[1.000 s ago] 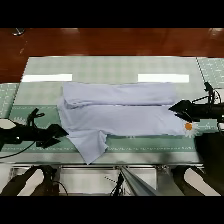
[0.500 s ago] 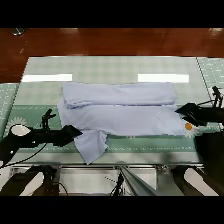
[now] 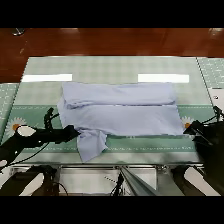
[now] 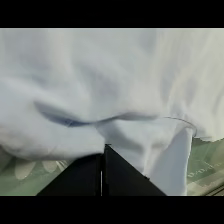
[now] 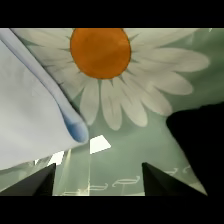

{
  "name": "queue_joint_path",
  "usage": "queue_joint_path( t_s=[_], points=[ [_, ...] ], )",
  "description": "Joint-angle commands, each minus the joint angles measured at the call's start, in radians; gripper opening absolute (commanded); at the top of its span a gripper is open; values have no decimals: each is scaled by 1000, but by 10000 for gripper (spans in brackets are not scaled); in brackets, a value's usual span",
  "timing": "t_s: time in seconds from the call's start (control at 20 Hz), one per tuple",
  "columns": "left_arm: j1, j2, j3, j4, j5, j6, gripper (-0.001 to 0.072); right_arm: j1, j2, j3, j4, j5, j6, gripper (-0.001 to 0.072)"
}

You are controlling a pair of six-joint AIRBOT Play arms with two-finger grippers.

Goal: Fold the shirts.

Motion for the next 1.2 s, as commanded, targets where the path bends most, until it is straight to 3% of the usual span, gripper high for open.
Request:
queue_joint_path(
  t_s=[0.0, 0.6, 0.65, 0.7, 0.75, 0.8, 1.0, 1.15],
  points=[
    [-3, 0, 1, -26, -12, 10, 17, 52, -26, -5, 14, 5, -6, 619],
    [-3, 0, 1, -27, -19, 10, 17, 63, -159, -4, 327, -160, -154, 610],
    [-3, 0, 1, -27, -19, 10, 17, 63, -159, -4, 347, -162, -166, 582],
    [-3, 0, 1, -27, -19, 10, 17, 63, -159, -4, 361, -162, -180, 454],
    [-3, 0, 2, -27, -19, 10, 17, 63, -159, -4, 375, -150, -218, 149],
    [1, 0, 8, -25, -24, 11, 17, 63, -159, -3, 389, -130, -261, 30],
    [145, 0, 149, -19, -187, 64, 17, 63, -159, 83, 399, -70, -267, 29],
    [227, -17, 282, -19, -214, 64, 17, 99, -159, 196, 411, -63, -258, 29]
  ],
)
